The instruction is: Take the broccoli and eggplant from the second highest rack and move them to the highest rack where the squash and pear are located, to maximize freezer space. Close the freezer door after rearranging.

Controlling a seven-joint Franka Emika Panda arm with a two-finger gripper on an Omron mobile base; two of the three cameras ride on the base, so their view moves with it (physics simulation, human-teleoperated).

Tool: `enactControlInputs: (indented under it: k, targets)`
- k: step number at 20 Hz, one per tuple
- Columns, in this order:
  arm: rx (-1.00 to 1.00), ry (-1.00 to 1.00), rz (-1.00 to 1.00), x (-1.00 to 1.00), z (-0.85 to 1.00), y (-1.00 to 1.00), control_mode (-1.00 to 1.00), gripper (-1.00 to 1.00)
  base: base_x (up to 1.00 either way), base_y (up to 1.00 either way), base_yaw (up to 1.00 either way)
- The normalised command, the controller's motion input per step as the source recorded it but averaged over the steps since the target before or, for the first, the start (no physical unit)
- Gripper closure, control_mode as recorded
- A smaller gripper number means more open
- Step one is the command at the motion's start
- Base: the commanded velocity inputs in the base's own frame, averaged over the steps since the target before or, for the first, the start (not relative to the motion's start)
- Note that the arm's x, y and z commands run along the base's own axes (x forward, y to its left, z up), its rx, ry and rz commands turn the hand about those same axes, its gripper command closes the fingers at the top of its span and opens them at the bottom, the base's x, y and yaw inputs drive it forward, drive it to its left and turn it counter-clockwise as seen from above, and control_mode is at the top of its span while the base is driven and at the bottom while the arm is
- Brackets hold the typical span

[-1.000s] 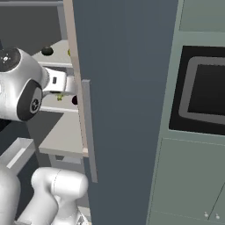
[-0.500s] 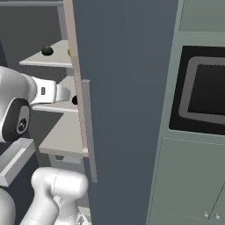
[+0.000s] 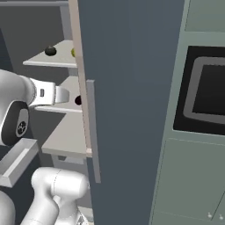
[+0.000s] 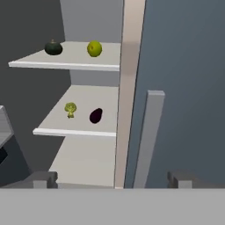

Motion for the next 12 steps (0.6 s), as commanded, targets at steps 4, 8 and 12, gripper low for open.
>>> enactControlInputs:
  k: [4,8,12]
  targets:
    - [0.0,0.0,0.0,0.0,0.0,0.0,1.0,-1.0,0.0,0.42,0.01]
    - [0.0,0.0,0.0,0.0,0.0,0.0,1.0,-1.0,0.0,0.33,0.03]
    - [0.0,0.0,0.0,0.0,0.0,0.0,1.0,-1.0,0.09,0.24,0.04]
